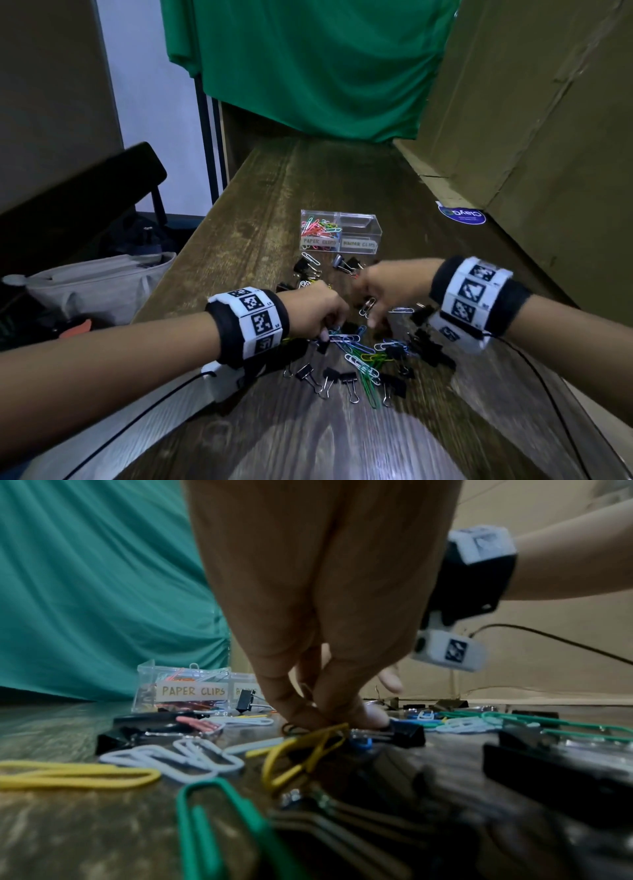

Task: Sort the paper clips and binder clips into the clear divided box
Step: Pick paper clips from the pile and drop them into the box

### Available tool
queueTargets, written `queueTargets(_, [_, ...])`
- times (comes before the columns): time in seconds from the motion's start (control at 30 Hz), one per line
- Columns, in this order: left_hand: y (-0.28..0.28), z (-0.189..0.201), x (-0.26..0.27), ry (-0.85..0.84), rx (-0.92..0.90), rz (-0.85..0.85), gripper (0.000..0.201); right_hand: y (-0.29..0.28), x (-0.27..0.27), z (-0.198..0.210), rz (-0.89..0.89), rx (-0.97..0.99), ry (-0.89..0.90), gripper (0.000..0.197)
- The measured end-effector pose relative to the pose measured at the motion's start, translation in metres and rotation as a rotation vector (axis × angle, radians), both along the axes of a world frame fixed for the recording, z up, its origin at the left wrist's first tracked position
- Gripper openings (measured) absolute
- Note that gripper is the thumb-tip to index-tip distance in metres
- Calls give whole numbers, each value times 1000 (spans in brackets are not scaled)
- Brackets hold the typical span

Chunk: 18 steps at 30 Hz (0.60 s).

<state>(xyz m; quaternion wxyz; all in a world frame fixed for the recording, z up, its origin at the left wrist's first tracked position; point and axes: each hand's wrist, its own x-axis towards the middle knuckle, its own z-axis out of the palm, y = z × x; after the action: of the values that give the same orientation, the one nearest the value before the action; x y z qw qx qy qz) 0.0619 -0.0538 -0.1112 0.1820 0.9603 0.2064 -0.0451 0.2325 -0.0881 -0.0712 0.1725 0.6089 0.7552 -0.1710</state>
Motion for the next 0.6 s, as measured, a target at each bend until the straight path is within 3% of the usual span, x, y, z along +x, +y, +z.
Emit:
queueTargets(0.07, [0, 1, 1, 23, 10, 24, 20, -13, 3, -14, -1, 7, 19, 71])
queueTargets(0.13, [1, 3, 3, 52, 31, 36, 17, -21, 2, -22, -15, 57, 77, 73])
queueTargets(0.27, [2, 10, 5, 68, 7, 81, 14, -27, -1, -24, -25, 81, 113, 40])
queueTargets(0.33, [9, 19, 8, 12, -31, 129, 12, -30, -5, -22, -12, 67, 100, 40])
queueTargets(0.47, [39, 47, 17, -152, -2, 270, 11, -39, -18, -25, 27, 77, 49, 63])
queueTargets(0.6, [77, 71, 34, -372, -34, 454, 8, -43, -27, -21, 83, 72, 82, 55])
